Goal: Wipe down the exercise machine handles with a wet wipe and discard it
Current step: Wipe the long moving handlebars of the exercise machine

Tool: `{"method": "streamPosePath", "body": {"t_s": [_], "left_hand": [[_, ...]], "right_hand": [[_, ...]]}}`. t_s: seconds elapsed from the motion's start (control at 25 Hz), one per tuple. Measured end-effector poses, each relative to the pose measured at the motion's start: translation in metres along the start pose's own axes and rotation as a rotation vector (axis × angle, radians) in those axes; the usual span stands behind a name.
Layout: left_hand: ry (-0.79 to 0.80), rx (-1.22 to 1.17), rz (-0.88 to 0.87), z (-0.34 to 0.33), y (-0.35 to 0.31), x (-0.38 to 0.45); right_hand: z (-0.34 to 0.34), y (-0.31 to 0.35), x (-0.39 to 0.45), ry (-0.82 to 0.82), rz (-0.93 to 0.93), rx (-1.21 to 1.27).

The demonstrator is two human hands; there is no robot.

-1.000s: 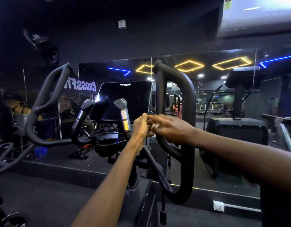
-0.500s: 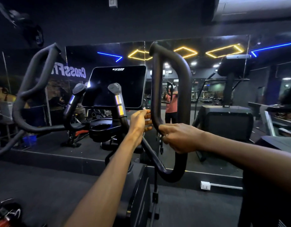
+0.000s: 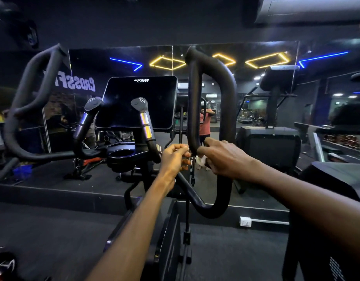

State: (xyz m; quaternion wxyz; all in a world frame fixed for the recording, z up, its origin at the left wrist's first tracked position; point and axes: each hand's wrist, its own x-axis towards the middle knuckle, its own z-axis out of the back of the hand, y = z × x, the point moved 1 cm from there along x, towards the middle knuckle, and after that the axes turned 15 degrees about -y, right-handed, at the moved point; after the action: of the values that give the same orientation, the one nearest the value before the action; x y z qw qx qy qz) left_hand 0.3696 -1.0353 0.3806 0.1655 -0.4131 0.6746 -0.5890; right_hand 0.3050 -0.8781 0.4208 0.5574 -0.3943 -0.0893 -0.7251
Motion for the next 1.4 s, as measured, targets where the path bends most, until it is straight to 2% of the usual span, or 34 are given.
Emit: {"method": "streamPosePath", "body": {"t_s": [0.08,0.2,0.28,0.4,0.44,0.6,0.64,0.72,0.8,0.92,1.04,1.08,1.2,1.32,1.4], "left_hand": [[0.072,0.025,0.000,0.002,0.005,-0.008],[0.156,0.072,-0.005,0.001,0.011,-0.019],[0.078,0.016,-0.045,-0.001,0.015,-0.019],[-0.229,0.033,-0.095,-0.002,0.018,-0.010],[-0.278,0.056,-0.072,-0.005,0.021,-0.005],[-0.242,0.220,0.051,-0.034,0.048,-0.017],[-0.223,0.194,0.106,-0.041,0.054,-0.022],[-0.128,-0.071,0.276,-0.054,0.055,-0.029],[-0.129,-0.316,0.420,-0.062,0.049,-0.026],[-0.161,-0.507,0.490,-0.067,0.051,-0.024],[0.014,-0.640,0.596,-0.064,0.053,-0.026],[0.065,-0.688,0.609,-0.061,0.050,-0.021],[0.063,-0.839,0.583,-0.056,0.041,-0.006],[0.134,-0.708,0.522,-0.059,0.040,-0.015],[0.127,-0.749,0.535,-0.055,0.037,-0.009]], "right_hand": [[-0.009,0.005,0.001,-0.059,-0.102,0.115],[-0.013,0.009,0.002,-0.243,-0.339,0.426],[-0.016,0.013,0.002,-0.270,-0.454,0.565],[-0.014,0.013,0.004,-0.295,-0.553,0.707],[-0.009,0.008,0.007,-0.341,-0.583,0.720],[0.017,-0.018,0.021,-0.516,-0.660,0.698],[0.020,-0.022,0.022,-0.523,-0.682,0.724],[0.022,-0.028,0.021,-0.507,-0.704,0.759],[0.022,-0.033,0.018,-0.491,-0.702,0.781],[0.021,-0.040,0.014,-0.489,-0.681,0.803],[0.018,-0.043,0.012,-0.524,-0.654,0.819],[0.017,-0.044,0.012,-0.532,-0.646,0.823],[0.014,-0.046,0.012,-0.532,-0.631,0.833],[0.014,-0.047,0.013,-0.537,-0.643,0.832],[0.015,-0.045,0.015,-0.544,-0.662,0.826]]}}
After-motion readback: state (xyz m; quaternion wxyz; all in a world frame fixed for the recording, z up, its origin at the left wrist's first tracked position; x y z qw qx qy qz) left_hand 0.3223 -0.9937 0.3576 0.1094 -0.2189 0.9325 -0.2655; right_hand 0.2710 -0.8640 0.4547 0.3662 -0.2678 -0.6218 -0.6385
